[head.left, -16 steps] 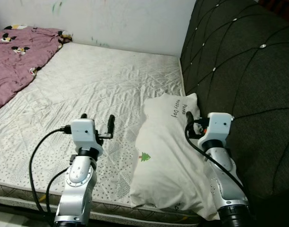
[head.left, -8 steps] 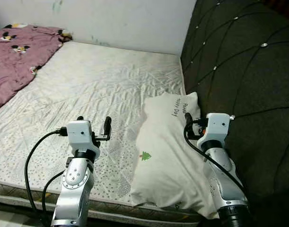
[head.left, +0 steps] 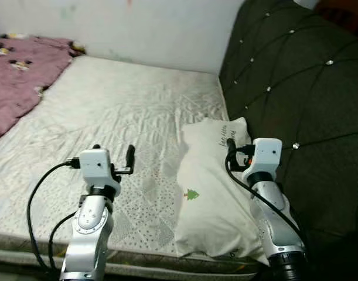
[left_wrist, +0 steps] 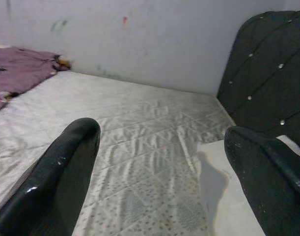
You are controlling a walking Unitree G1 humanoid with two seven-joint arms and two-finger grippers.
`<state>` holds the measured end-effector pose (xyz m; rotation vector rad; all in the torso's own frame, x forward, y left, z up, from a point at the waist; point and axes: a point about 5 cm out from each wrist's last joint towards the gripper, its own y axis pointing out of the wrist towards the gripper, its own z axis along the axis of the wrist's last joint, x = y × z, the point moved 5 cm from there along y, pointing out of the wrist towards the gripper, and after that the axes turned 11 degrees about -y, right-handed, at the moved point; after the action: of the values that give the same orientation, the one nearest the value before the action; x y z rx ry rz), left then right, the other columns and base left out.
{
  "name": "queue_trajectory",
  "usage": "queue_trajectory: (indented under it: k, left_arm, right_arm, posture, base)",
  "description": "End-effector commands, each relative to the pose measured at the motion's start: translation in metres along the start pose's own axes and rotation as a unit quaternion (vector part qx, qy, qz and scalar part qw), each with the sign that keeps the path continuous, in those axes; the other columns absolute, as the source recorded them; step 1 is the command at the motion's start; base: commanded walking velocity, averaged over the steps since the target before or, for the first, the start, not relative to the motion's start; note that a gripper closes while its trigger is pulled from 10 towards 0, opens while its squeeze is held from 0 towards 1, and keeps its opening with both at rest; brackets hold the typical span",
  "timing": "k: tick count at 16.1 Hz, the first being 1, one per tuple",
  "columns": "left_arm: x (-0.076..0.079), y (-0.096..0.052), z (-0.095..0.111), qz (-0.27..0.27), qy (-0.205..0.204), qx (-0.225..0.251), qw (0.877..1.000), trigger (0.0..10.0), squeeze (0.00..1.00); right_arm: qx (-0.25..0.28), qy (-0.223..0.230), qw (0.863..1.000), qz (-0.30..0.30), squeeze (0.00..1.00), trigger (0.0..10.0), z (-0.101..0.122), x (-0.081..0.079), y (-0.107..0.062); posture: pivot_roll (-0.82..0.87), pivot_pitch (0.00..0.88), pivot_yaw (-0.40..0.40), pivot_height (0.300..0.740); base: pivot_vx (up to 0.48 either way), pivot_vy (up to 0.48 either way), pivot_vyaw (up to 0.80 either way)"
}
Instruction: Clean up the room
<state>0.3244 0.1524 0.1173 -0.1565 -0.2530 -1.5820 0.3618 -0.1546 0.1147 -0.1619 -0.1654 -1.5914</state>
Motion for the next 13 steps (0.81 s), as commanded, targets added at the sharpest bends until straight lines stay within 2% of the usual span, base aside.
queue_trajectory:
  k: [1,9,13]
  left_arm:
    - [0.0067,0.0019,0.0050,-0.014,0.000,0.005,1.000,10.0,0.00]
    - [0.0073,0.0034,0.0061,-0.011,-0.002,0.008,1.000,10.0,0.00]
    - [0.0125,0.0024,0.0095,-0.028,0.001,0.015,1.000,10.0,0.00]
  right_arm:
    - [-0.008,-0.004,1.000,-0.005,0.00,10.0,-0.0033,0.0069,0.0015]
    - [-0.011,-0.020,1.000,-0.010,0.00,10.0,-0.0035,0.0079,0.0039]
    - [-0.026,-0.030,0.999,-0.018,0.00,10.0,-0.0085,0.0101,0.0054]
  posture:
    - [-0.02,0.008,-0.040,0.740]
    - [-0.02,0.009,-0.046,0.740]
    - [-0.02,0.010,-0.045,0.740]
  base:
    - [0.000,0.480,-0.52]
    - [0.000,0.474,-0.50]
    - [0.000,0.000,0.00]
